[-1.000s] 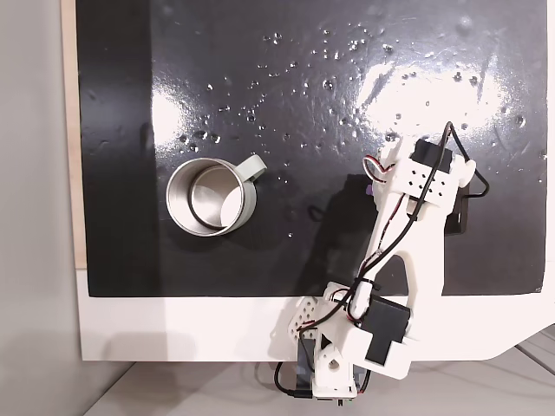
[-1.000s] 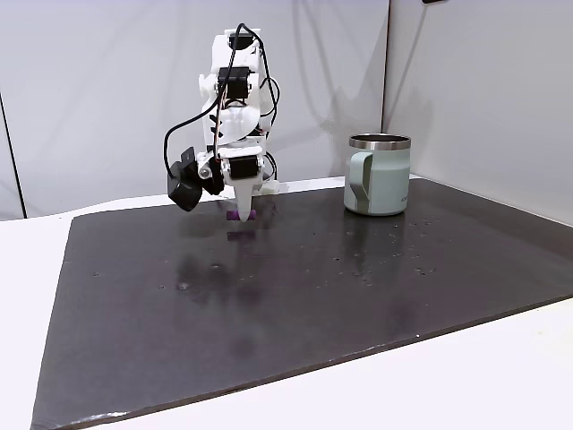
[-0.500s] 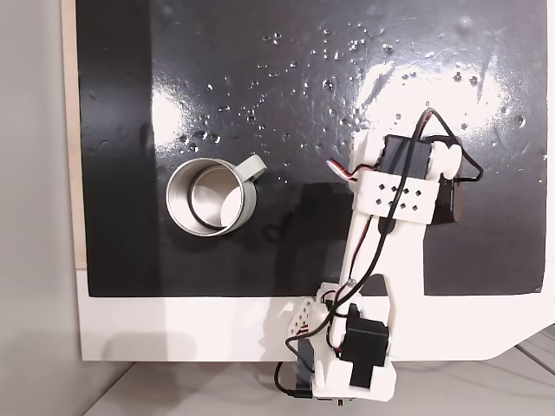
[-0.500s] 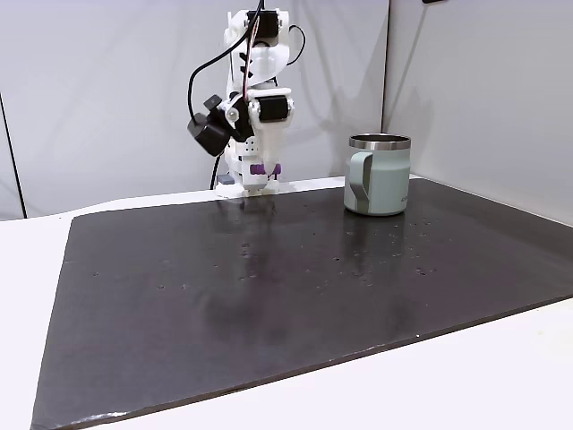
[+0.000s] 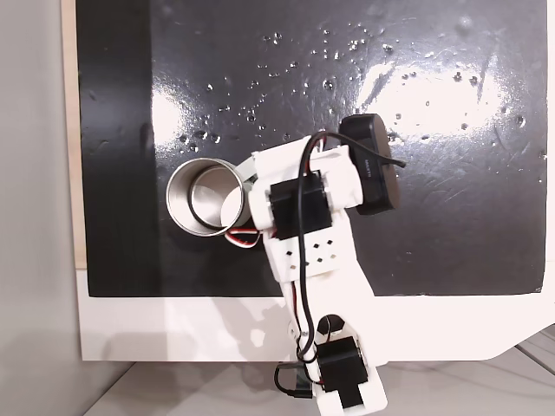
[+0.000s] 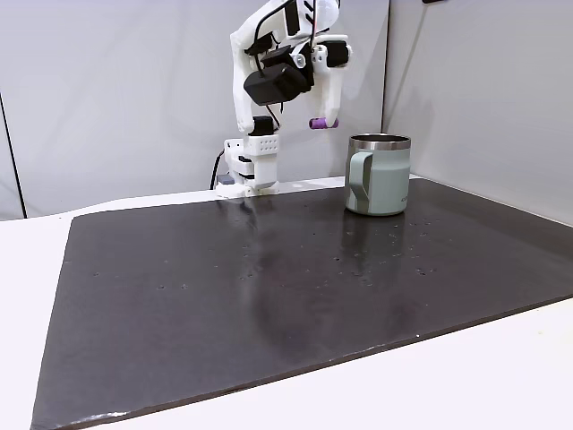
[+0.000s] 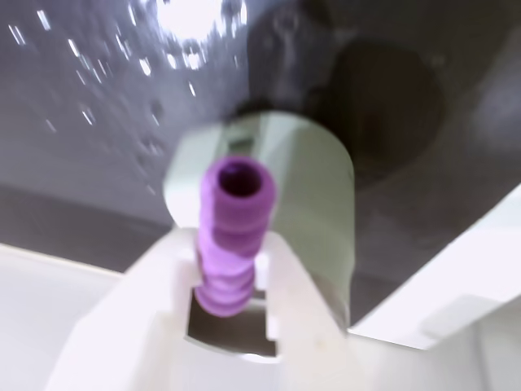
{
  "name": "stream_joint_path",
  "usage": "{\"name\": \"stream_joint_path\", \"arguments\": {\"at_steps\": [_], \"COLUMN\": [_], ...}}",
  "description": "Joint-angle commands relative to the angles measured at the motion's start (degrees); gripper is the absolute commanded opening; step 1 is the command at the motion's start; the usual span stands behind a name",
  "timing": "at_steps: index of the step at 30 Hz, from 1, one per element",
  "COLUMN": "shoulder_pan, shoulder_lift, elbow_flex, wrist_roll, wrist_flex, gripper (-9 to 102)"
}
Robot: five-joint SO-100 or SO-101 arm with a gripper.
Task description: Grasp a pengrip and put it in the cup.
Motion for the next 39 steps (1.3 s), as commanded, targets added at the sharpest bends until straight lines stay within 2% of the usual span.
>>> {"name": "stream_joint_path", "arguments": {"at_steps": [1,11,33,35,39], "shoulder_pan": [-5.2,-18.2,-21.0,-21.2,-21.4], "shoulder_lift": [3.2,0.4,-5.4,-5.4,-5.0], "elbow_flex": [-4.2,-9.4,-16.4,-16.3,-15.6], "wrist_roll": [0.4,0.3,1.0,0.5,-0.5], "wrist_flex": [1.2,1.1,0.8,0.8,0.8], "gripper": [0,0,0,5,29]}}
